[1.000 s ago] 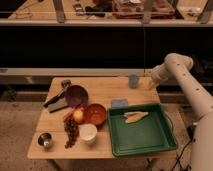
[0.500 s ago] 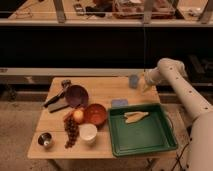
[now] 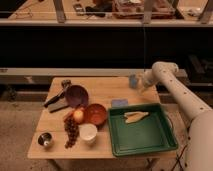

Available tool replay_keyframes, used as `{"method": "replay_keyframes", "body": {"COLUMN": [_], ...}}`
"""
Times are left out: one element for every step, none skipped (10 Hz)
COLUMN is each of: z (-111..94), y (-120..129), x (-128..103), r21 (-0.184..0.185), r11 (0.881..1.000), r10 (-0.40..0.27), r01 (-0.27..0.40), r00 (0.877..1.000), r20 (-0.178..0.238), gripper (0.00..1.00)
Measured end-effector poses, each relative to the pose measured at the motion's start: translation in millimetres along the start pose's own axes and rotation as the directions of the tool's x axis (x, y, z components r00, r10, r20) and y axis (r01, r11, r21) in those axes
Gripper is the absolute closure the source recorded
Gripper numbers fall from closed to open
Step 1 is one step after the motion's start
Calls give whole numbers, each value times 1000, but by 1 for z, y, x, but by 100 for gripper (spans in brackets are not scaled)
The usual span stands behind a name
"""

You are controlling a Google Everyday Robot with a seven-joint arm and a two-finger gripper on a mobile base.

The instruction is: Stack cups into tray

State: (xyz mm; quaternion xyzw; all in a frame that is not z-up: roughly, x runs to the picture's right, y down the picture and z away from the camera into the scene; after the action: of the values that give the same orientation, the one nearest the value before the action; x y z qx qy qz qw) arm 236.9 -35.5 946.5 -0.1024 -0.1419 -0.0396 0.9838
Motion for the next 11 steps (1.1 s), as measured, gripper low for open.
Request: {"method": "replay_keyframes", "body": {"z": [5,13,17,20,27,32,36,42,46,47,46], "y": [-2,-4,-5,-6,-6,-5,-5,-5,-6,-7,-6], "x": [-1,1,2,2,4,6,8,10,8,6,1], "r21": [-1,-7,-12,-17,-29,-38,-45,-59,-68,-77,-90], "r11": [1000,1000,1000,1000,999,999,999,998,998,997,996], "r10": [-4,-2,0,3,14,19,20,18,13,9,1], "r01": [4,2,-1,-3,-14,-19,-21,-19,-14,-10,-2], "r00": [1000,1000,1000,1000,1000,1000,1000,1000,1000,1000,1000], "r20": [-5,-11,-13,-12,-7,-8,-13,-21,-20,-16,-9], "gripper": [35,35,35,35,35,35,36,45,54,62,72]}}
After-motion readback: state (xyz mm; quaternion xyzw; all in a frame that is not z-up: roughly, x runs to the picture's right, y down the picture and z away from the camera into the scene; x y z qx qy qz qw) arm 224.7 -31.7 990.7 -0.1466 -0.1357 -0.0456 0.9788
